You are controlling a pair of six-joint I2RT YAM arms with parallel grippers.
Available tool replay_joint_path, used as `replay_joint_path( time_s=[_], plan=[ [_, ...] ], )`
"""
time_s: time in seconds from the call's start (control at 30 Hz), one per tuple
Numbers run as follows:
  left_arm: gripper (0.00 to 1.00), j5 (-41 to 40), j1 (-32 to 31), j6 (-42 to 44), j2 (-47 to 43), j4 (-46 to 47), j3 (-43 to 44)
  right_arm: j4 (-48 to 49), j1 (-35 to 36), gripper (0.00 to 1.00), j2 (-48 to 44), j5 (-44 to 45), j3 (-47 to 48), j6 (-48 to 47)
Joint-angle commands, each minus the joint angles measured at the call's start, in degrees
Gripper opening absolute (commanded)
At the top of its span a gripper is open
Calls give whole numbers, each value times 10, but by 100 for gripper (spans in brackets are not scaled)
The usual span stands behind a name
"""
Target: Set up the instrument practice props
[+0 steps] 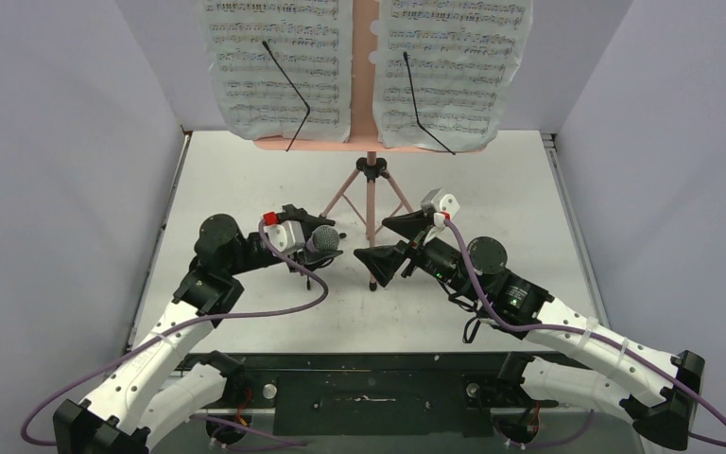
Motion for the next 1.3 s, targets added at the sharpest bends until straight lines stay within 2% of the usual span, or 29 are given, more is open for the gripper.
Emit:
replay_joint_path(
  time_s=[0.0, 0.23, 0.5, 0.93, 1.07, 1.1, 1.2, 1.27],
  plan=[
    [0, 7, 8, 66, 0, -19, -2, 16, -3, 90, 2, 5, 3, -6],
    [0, -14, 8, 93, -8, -15, -28, 19, -3, 90, 4, 6, 2, -4],
    [0, -49, 13, 74, -7, 30, -77, 26, -3, 90, 10, 2, -1, -1],
    [0, -85, 35, 37, 34, 44, -73, 27, -4, 90, 7, 5, -5, -1],
    [19, -80, 42, 16, 30, 62, -71, 27, -4, 90, 8, 6, -5, -2],
    [27, -76, 43, 10, 26, 71, -72, 27, -4, 90, 8, 6, -5, -2],
    [73, -71, 44, -26, 17, 102, -70, 27, -5, 90, 12, 6, -4, -3],
    [98, -67, 44, -56, 11, 130, -69, 28, -5, 90, 12, 6, -5, -4]
  ],
)
